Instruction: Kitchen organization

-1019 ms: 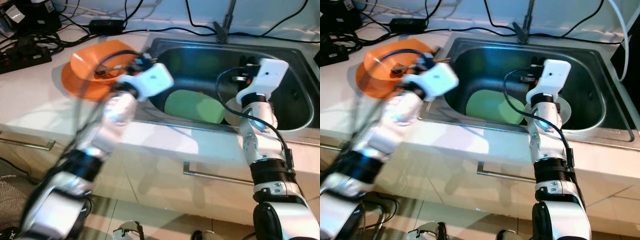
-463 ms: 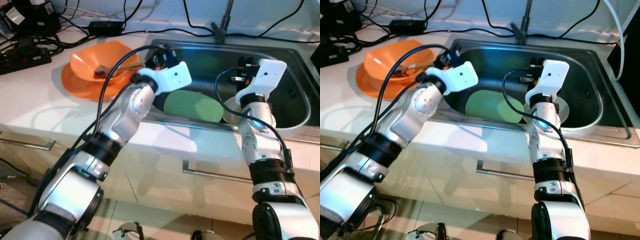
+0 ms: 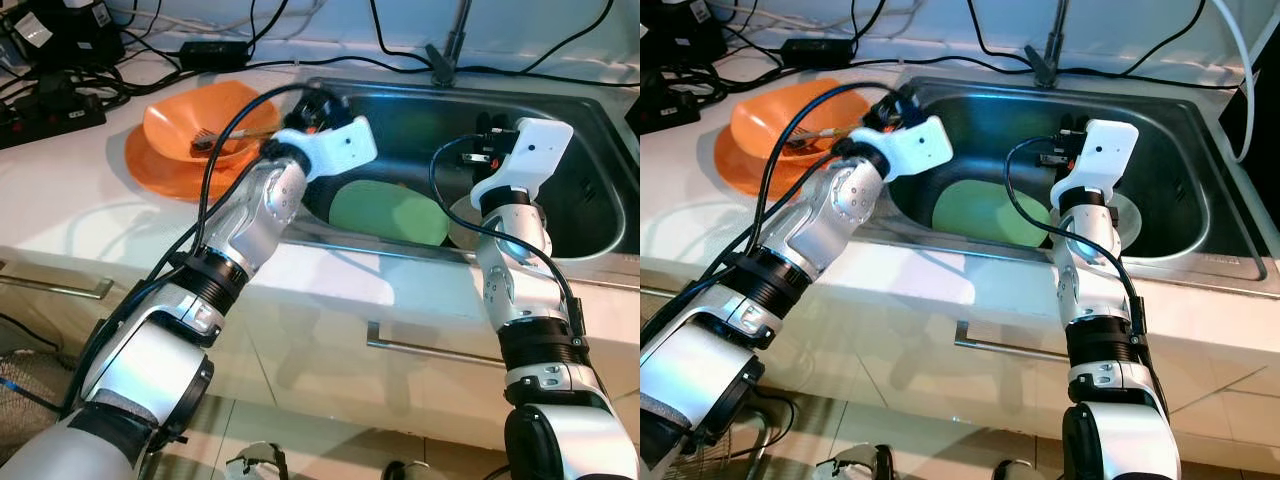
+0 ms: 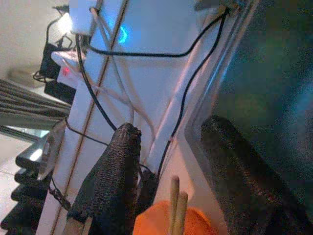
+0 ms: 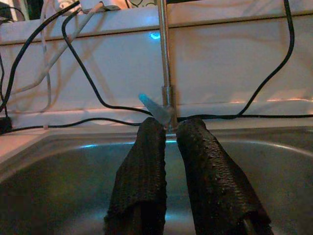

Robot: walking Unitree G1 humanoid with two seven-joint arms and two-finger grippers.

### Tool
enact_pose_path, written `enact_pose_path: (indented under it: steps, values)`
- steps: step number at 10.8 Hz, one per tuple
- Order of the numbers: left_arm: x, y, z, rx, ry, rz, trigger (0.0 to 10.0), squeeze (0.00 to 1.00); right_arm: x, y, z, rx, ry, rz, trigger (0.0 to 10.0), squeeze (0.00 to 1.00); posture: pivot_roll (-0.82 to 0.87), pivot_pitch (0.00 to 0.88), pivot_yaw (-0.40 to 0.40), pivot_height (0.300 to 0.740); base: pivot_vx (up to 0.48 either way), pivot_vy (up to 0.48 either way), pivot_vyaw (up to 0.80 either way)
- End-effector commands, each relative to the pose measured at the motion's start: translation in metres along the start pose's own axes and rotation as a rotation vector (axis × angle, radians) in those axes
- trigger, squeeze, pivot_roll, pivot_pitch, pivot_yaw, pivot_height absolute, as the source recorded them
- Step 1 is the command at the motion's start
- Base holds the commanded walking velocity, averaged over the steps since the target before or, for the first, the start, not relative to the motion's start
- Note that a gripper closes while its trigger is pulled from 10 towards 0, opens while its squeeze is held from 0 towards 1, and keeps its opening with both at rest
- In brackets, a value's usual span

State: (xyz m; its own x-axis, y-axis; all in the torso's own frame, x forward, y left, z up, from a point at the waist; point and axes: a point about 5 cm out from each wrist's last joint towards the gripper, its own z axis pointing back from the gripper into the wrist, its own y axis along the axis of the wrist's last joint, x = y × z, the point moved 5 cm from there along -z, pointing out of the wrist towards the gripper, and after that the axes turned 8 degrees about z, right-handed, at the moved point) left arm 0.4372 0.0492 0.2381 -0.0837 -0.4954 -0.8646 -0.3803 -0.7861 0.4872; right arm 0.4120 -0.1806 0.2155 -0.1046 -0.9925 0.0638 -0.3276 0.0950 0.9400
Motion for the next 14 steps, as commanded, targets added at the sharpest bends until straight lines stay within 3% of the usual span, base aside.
enact_pose_path:
  steps: [1, 5, 6, 7, 8, 9, 14]
  values:
    - [-0.005, 0.003, -0.003, -0.002, 0.011, -0.015, 10.0, 0.00, 0.000, 0.005, -0.002, 0.013, 0.002, -0.007, 10.0, 0.00, 0.12, 0.087, 0.029, 0.740, 0.000, 0.000, 0.00]
    - [-0.002, -0.008, -0.004, -0.049, -0.005, -0.009, 10.0, 0.00, -0.001, 0.005, -0.002, 0.014, 0.003, -0.007, 10.0, 0.00, 0.12, 0.085, 0.028, 0.740, 0.000, 0.000, 0.00]
    - [-0.004, -0.012, -0.004, -0.074, 0.008, -0.009, 4.5, 0.00, 0.001, 0.004, -0.002, 0.009, -0.002, -0.004, 10.0, 0.00, 0.12, 0.084, 0.029, 0.740, 0.000, 0.000, 0.00]
    - [-0.004, -0.012, -0.004, -0.077, 0.010, -0.007, 0.0, 0.00, 0.002, 0.003, -0.002, 0.009, -0.004, -0.003, 10.0, 0.00, 0.12, 0.085, 0.028, 0.740, 0.000, 0.000, 0.00]
    - [-0.004, -0.012, -0.004, -0.077, 0.013, -0.003, 1.2, 0.00, 0.003, 0.004, -0.002, 0.009, -0.007, 0.000, 10.0, 0.00, 0.12, 0.085, 0.028, 0.740, 0.000, 0.000, 0.00]
    - [-0.003, -0.012, -0.004, -0.076, 0.012, -0.001, 0.0, 0.00, 0.003, 0.004, -0.002, 0.011, -0.007, 0.000, 10.0, 0.00, 0.12, 0.085, 0.027, 0.740, 0.000, 0.000, 0.00]
    - [-0.006, -0.011, -0.005, -0.068, 0.021, -0.009, 0.0, 0.00, 0.001, 0.003, -0.002, 0.008, -0.005, -0.004, 10.0, 0.00, 0.12, 0.081, 0.027, 0.740, 0.000, 0.000, 0.00]
